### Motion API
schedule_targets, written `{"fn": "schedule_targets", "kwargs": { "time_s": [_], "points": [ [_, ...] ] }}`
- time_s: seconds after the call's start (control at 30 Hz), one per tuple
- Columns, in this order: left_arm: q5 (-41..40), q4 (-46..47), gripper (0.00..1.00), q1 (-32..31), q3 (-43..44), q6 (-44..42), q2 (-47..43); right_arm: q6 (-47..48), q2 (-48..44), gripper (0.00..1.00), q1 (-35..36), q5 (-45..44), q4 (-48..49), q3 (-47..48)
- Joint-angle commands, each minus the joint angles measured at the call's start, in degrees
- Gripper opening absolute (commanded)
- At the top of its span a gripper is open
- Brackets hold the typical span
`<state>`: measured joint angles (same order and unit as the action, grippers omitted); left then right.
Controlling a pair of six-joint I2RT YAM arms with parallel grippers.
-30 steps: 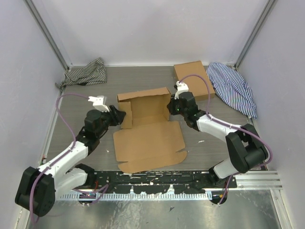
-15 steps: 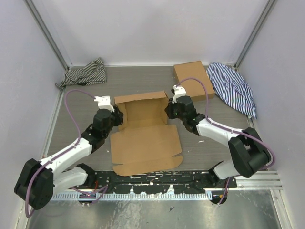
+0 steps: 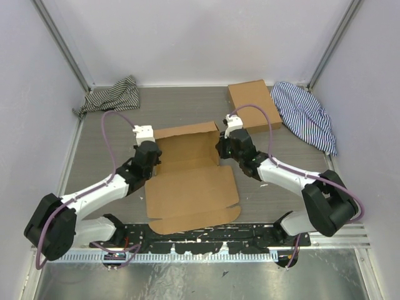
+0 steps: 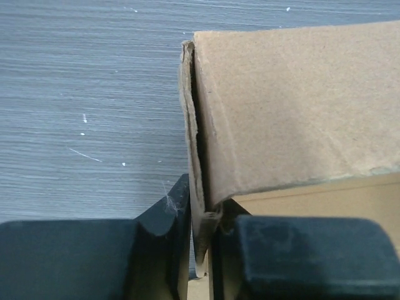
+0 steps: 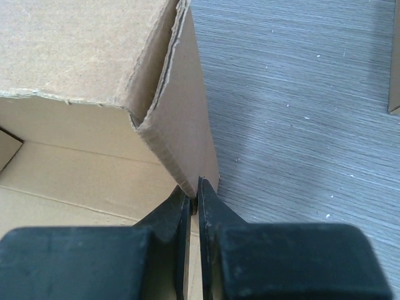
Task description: Fold the paper box
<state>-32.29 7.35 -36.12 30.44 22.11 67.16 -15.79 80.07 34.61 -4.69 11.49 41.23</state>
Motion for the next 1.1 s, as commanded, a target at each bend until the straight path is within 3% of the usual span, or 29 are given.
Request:
{"fn": "schedule_targets", "kwargs": {
  "time_s": [0.0, 0.03, 0.07, 0.33, 0.47, 0.77, 1.07],
  "points": [
    [-11.83, -10.23, 0.1, -2.09, 7.24, 0.66, 2.23, -3.02, -2.52, 0.02, 1.3, -4.29, -0.72, 2.11],
    [-13.12, -13.8, 0.01, -2.49, 9.61, 1.27, 3.45, -3.47, -2.25, 0.02, 1.71, -4.93, -1.33, 2.48],
    [-14.44, -16.43, 0.0, -2.92, 11.4, 1.89, 4.43, -3.94, -2.1, 0.02, 2.2, -6.44, -2.11, 2.94],
    [-27.51, -34.53, 0.0, -7.87, 22.93, 8.61, 16.26, -7.17, -0.29, 0.01, 5.44, -14.03, -5.52, 5.38],
    [-24.61, -31.7, 0.0, -8.27, 21.65, 8.81, 15.5, -7.74, 0.19, 0.01, 5.69, -13.77, -5.85, 5.93],
    [-17.48, -28.0, 0.34, -8.32, 18.42, 8.03, 10.15, -9.17, 2.5, 0.01, 5.64, -13.71, -7.51, 8.04],
    [-13.49, -30.28, 0.44, -8.35, 15.7, 8.82, 3.08, -10.84, 4.25, 0.01, 5.65, -16.39, -9.08, 9.94]
  ]
}}
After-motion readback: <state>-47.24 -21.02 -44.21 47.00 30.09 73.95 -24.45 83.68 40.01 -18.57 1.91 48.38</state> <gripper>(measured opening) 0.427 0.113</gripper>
